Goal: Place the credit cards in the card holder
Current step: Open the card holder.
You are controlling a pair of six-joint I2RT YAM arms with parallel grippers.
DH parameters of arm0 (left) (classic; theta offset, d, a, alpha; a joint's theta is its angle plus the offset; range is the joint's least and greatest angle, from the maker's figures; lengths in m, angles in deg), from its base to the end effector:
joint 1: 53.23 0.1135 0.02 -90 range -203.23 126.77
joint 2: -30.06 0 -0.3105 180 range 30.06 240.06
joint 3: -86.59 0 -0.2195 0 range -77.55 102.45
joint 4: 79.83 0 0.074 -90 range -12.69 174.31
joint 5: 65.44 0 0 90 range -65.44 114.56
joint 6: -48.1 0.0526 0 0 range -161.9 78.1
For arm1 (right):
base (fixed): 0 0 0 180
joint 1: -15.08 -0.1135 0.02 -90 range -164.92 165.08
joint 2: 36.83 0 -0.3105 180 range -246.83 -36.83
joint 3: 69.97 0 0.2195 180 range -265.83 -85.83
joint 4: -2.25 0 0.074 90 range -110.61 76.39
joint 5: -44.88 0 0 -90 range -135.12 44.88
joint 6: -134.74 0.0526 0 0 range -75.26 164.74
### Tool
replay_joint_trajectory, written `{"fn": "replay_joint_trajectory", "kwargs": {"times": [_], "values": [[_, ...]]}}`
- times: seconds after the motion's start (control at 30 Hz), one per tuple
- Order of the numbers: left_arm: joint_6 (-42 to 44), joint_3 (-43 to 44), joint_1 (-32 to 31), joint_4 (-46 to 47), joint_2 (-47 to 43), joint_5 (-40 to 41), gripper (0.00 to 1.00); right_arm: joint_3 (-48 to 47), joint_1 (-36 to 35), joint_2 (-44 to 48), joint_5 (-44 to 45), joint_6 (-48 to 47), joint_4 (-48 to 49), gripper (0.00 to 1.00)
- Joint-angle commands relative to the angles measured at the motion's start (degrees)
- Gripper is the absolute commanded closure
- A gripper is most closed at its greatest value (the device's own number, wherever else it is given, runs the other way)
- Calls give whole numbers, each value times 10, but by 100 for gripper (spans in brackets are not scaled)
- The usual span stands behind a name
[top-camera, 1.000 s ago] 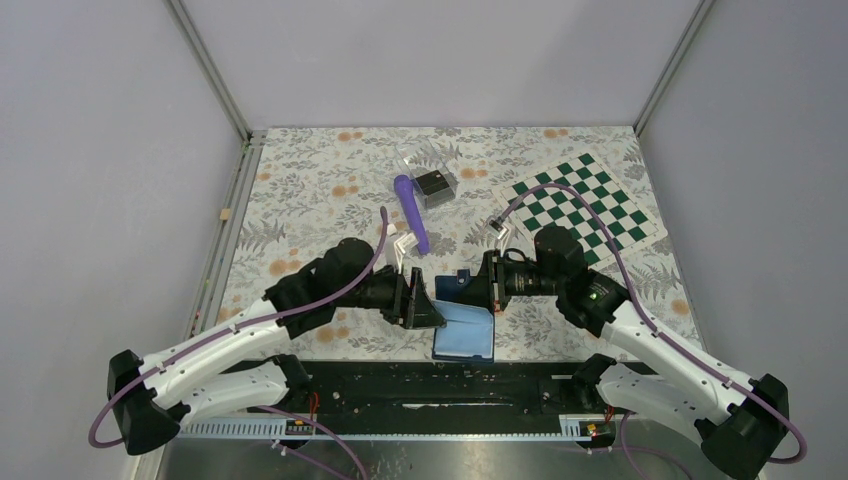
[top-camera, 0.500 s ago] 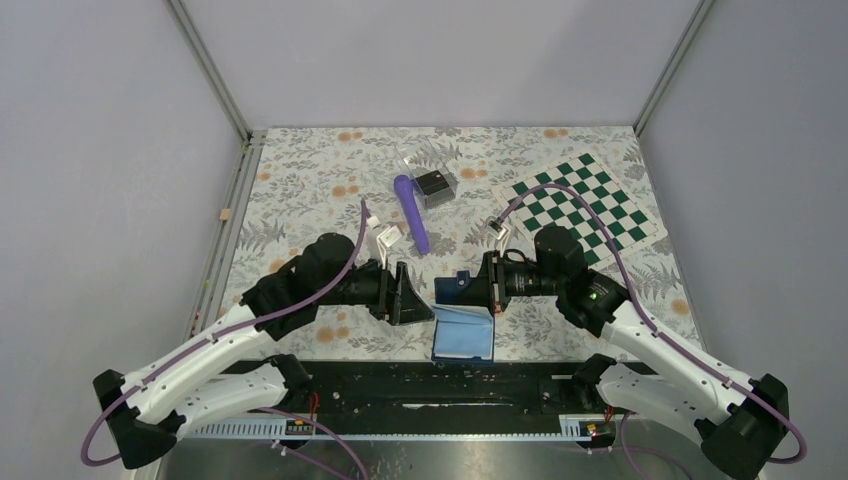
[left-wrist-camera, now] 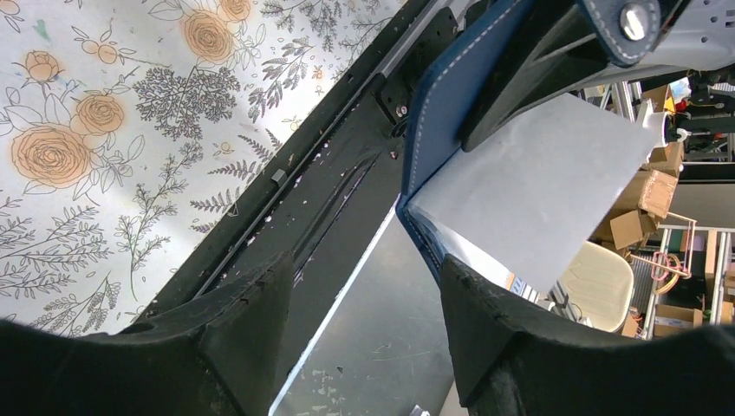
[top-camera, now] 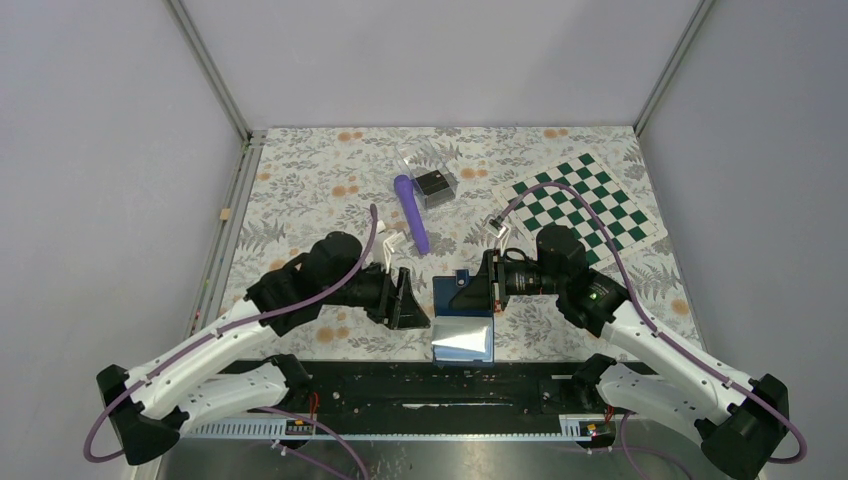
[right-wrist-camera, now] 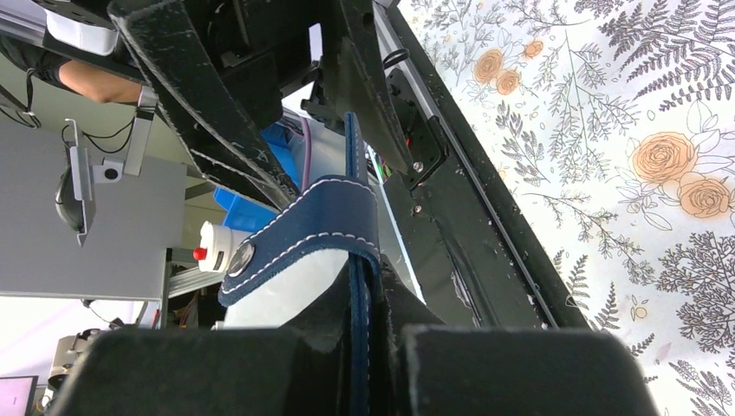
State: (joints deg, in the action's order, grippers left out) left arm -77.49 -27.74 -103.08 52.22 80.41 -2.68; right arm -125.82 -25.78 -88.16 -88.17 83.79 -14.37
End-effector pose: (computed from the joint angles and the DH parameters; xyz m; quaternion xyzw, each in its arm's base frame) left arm 0.0688 -0.1189 0.3454 0.2180 0.8320 -0.4682 0.2026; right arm 0.0935 0.1284 0.3497 -0.2421 0.7197 0.5943 0.2650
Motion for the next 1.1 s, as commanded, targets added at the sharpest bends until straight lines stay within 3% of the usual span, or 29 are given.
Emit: {"fn": "replay_joint_trajectory", "kwargs": {"times": [0.0, 0.57, 0.83, 1.07], "values": [[0, 16, -1, 25, 12, -25, 38, -6, 2, 3, -17, 8, 31, 100], [-4, 13, -27, 32, 38, -1, 42, -5, 1, 1, -18, 9, 33, 100], [-52, -23, -27, 137, 6, -32, 42, -2, 2, 2, -24, 13, 40, 100], [-56, -25, -27, 152, 8, -34, 42, 2, 2, -1, -35, 22, 55, 100]]}}
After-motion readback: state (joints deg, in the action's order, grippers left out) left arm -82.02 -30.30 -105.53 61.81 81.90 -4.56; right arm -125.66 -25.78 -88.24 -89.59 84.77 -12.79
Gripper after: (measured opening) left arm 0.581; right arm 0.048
